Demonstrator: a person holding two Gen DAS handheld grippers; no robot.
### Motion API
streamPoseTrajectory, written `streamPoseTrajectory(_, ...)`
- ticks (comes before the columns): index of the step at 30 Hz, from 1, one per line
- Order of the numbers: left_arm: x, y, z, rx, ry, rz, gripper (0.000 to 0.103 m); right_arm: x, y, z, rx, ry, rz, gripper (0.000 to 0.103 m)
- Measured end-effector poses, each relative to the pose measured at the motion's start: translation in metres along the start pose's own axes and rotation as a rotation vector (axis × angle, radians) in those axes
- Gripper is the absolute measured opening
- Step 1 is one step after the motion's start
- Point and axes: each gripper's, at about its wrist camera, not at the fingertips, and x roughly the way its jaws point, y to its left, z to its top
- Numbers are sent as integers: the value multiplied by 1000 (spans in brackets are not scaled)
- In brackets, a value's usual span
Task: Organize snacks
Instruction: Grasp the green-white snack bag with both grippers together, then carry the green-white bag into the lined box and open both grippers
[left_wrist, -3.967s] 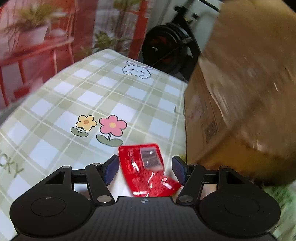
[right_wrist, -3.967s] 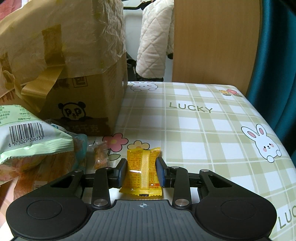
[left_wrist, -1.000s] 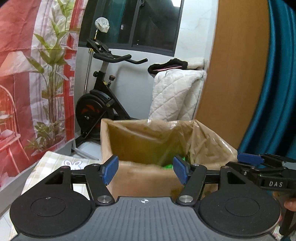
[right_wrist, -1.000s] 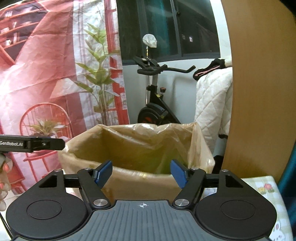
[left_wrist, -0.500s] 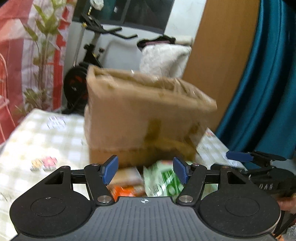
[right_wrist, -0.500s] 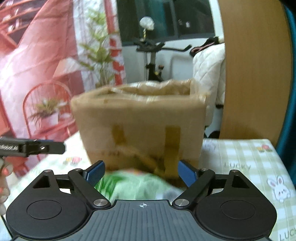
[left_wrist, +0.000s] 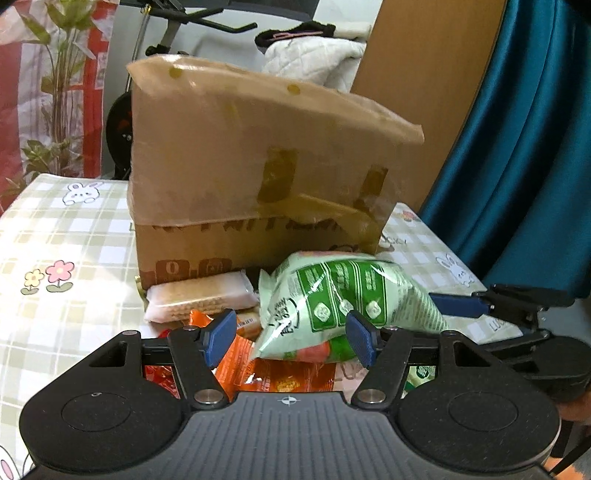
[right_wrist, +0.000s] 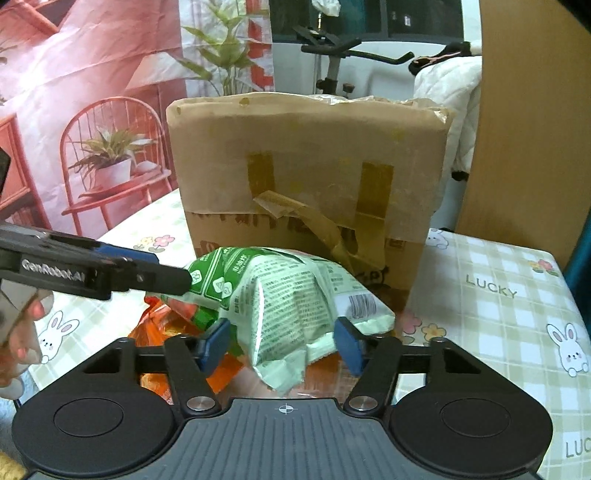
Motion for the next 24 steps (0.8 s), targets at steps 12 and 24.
streamPoseTrajectory(12,16,-7,-8,44,23,-16,40,-1,-9,0,-7,2,20,23)
streamPoseTrajectory(24,-27,-16,-6,53,-61,-1,24,-27,-5,10,-6,-64,78,20)
